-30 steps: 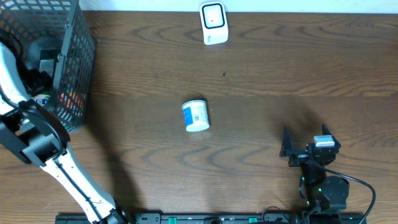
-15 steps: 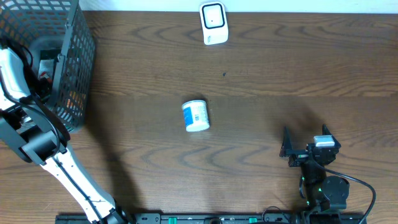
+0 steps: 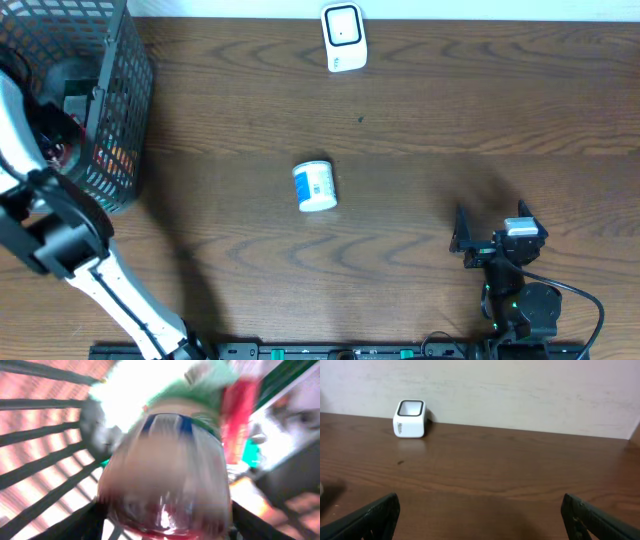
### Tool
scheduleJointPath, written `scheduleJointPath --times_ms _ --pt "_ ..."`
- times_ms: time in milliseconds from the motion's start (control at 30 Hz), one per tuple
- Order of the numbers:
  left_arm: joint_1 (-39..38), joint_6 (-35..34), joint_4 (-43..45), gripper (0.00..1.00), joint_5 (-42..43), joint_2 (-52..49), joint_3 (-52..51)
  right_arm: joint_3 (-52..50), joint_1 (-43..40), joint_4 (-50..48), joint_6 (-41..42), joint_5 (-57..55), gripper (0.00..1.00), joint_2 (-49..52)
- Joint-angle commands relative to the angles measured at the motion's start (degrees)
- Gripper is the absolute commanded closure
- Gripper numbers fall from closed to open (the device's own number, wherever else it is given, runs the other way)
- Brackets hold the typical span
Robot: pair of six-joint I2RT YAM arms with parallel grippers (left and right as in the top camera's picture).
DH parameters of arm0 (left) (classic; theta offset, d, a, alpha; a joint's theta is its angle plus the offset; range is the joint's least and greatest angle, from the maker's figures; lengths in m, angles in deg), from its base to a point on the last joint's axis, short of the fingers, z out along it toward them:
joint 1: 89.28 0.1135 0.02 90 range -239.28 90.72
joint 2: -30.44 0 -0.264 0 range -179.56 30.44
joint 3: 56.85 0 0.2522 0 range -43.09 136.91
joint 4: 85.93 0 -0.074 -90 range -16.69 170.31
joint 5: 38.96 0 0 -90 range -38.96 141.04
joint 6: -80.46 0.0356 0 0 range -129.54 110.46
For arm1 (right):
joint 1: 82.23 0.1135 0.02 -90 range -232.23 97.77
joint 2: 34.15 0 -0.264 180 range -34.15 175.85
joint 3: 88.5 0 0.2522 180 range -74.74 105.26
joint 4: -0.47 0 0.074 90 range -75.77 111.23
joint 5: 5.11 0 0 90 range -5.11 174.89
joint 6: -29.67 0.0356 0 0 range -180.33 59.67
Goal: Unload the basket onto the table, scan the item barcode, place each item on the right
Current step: 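Reach the left gripper into the basket and grasp the green-capped jar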
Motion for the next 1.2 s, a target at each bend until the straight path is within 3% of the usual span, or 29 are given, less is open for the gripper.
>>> scheduleJointPath --times_ms 0,233,400,533,800,1167 --pt "0.24 -3.87 1.53 0.41 -1.14 10.95 2.89 -0.04 0.35 0.2 0.7 -0.11 0.01 -0.31" --pt "0.24 -7.1 3.34 0.39 -1.14 20.44 2.86 -0.04 0.35 0.2 0.7 -0.09 0.01 -0.31" --pt "0.24 -7.08 5.38 0.2 -1.16 21.79 2.62 -0.04 0.35 0.2 0.7 -0.11 0.01 -0.31" --pt "0.24 -7.06 5.33 0.14 -1.16 20.74 0.28 -0.04 0.35 0.2 0.7 -0.11 0.01 -0.31" --pt "0.26 -6.82 6.05 0.13 -1.22 13.64 -7.15 -0.04 0.35 0.2 0.7 -0.11 0.01 -0.31" --pt "0.24 -2.14 5.66 0.13 -1.14 -3.89 -7.76 -0.04 0.35 0.2 0.7 -0.11 0.01 -0.31"
